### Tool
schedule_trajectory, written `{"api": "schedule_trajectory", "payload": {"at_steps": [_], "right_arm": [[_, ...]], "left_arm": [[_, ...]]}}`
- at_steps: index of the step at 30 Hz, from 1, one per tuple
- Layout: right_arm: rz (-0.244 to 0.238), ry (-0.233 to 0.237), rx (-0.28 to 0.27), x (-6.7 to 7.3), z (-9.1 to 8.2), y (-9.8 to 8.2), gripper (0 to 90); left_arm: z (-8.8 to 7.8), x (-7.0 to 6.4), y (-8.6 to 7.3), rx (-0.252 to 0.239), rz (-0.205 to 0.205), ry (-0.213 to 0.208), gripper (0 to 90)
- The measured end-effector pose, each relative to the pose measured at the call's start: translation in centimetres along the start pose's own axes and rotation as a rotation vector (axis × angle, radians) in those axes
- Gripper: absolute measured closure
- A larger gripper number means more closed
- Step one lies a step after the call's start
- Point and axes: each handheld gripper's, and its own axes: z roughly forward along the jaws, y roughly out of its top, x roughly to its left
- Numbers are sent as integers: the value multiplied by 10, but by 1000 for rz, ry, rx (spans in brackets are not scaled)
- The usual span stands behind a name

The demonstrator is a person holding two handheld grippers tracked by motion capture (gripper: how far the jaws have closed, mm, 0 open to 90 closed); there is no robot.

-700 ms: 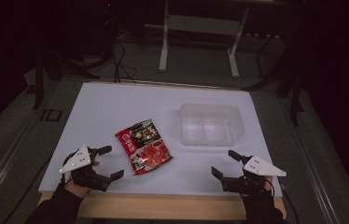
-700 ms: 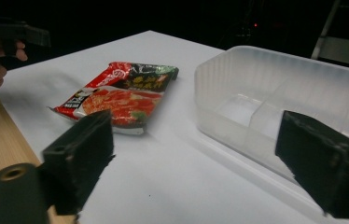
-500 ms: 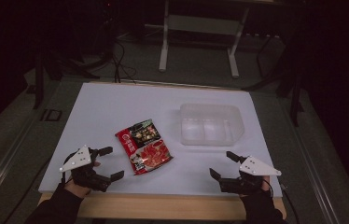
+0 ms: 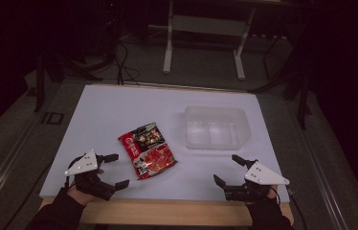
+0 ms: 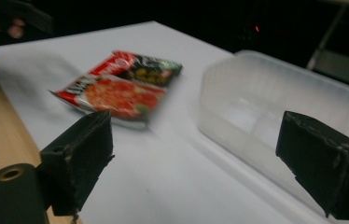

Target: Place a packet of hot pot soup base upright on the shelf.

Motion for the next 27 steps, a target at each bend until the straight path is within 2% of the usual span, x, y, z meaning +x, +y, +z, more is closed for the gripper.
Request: {"api": "schedule_trajectory", "payload": {"at_steps": [3, 7, 8, 10, 13, 18, 20, 22, 24, 27], "right_arm": [[-22, 2, -8, 5, -1, 3, 106], [-24, 15, -27, 10, -3, 8, 107], [-24, 15, -27, 10, -3, 8, 107], [-27, 22, -45, 12, -4, 10, 107], [-24, 36, -46, 13, -4, 12, 107], [6, 55, -37, 13, -3, 13, 106], [-2, 66, -50, 13, -4, 13, 107], [-23, 76, -77, 15, -6, 14, 107], [-28, 64, -71, 16, -6, 15, 107], [9, 82, -55, 15, -5, 15, 106]], "left_arm": [[-1, -3, 6, 0, 22, -15, 4], [-1, -8, 16, 2, 52, -28, 4], [-1, -8, 16, 2, 52, -28, 4], [-2, -11, 23, -7, 79, -22, 4], [-4, -11, 31, -27, 88, -14, 4], [-7, -6, 46, -45, 97, -5, 5], [-7, -3, 51, -39, 104, 5, 5], [-7, 2, 55, -35, 96, 11, 5], [-7, 9, 60, -32, 88, 27, 5], [-6, 19, 64, -37, 65, 46, 5]]}}
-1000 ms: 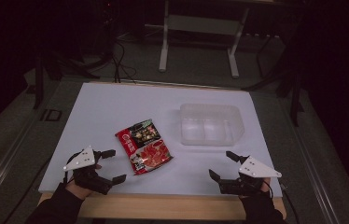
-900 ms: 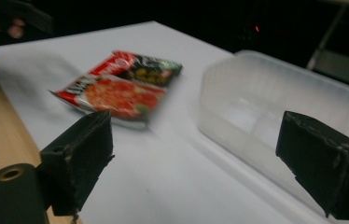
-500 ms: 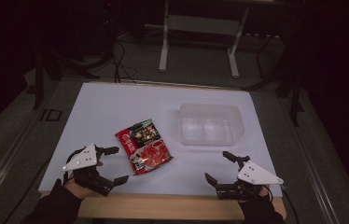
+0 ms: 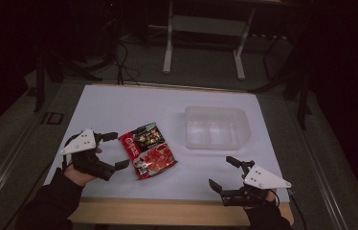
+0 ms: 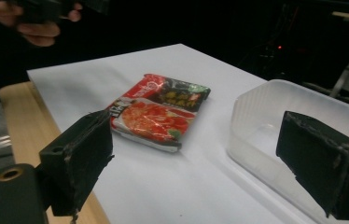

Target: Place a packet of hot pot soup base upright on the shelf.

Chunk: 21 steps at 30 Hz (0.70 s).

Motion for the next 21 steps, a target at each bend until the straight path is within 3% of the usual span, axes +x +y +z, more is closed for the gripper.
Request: {"api": "schedule_trajectory", "payload": {"at_steps": [8, 14, 17, 18, 21], "right_arm": [[35, 31, -22, -3, -2, 1, 106], [3, 6, -16, 0, 0, 1, 100], [18, -7, -34, 0, 0, 2, 100], [19, -4, -34, 0, 0, 2, 101], [31, -11, -32, 1, 2, 2, 100]], "left_arm": [[9, 26, 1, 24, -29, 67, 16], [16, 43, 1, 57, -32, 108, 17], [19, 49, 0, 60, -43, 123, 49], [23, 55, -2, 92, -52, 154, 49], [28, 61, -6, 106, -65, 167, 111]]}}
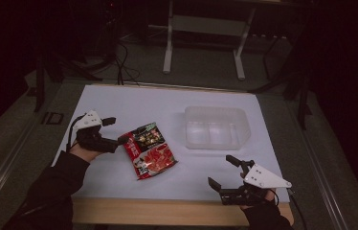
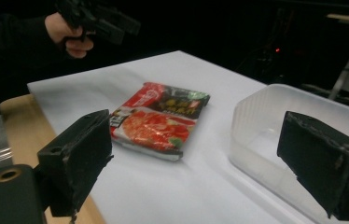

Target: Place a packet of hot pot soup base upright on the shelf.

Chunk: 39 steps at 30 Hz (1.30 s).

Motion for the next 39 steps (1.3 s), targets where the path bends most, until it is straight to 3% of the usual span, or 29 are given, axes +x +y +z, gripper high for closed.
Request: {"api": "schedule_trajectory", "payload": {"at_steps": [7, 14, 15, 21, 25, 28, 30, 33, 35, 39], "right_arm": [[39, 24, -3, -2, 0, 0, 101], [21, 7, 7, 0, 0, 0, 130], [23, 4, 5, 0, 0, 0, 133], [17, -1, 13, 0, 1, 0, 166], [12, 1, 27, 1, 2, -1, 180], [19, 4, 31, 0, 3, -2, 180], [23, 6, 34, 0, 4, -3, 180], [20, 5, 35, 0, 3, -3, 182], [23, 6, 38, 0, 4, -3, 182], [29, 7, 59, -1, 6, -4, 211]], "left_arm": [[20, 17, -12, 55, -18, 9, 146], [37, 30, -27, 129, -52, 36, 196], [43, 33, -32, 156, -68, 32, 196], [58, 43, -41, 199, -106, 35, 386], [67, 50, -46, 227, -121, 28, 457], [73, 54, -49, 218, -136, 44, 486], [76, 56, -51, 227, -141, 29, 543], [81, 57, -56, 283, -137, 4, 583], [83, 59, -60, 285, -163, -33, 611], [85, 60, -60, 300, -196, -64, 713]]}}
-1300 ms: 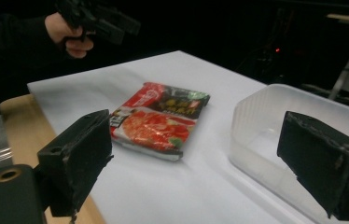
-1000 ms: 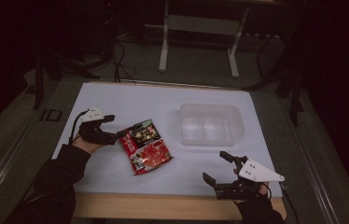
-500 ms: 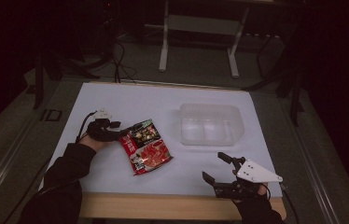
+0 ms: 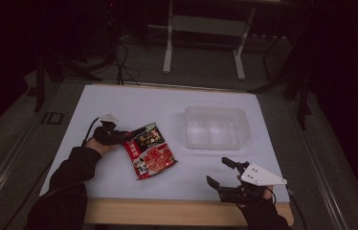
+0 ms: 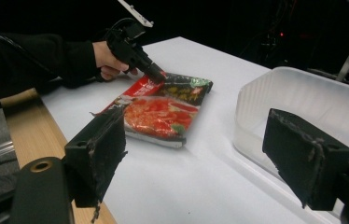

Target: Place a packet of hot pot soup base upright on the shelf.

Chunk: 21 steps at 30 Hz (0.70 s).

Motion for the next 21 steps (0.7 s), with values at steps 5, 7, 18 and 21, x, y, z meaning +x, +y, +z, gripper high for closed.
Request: {"api": "schedule_trajectory", "payload": {"at_steps": [5, 7, 18, 21], "right_arm": [[-4, 2, 4, 1, 1, 1, 211], [-3, 0, 3, 1, 1, 1, 210], [10, -3, 8, -1, 0, 1, 224], [14, -6, 11, -2, -1, 2, 224]], "left_arm": [[2, -5, 0, 7, 19, 17, 789], [2, -9, 0, 10, 49, 31, 816], [-12, -22, 10, -32, 95, 70, 882], [-20, -27, 15, -57, 115, 66, 883]]}}
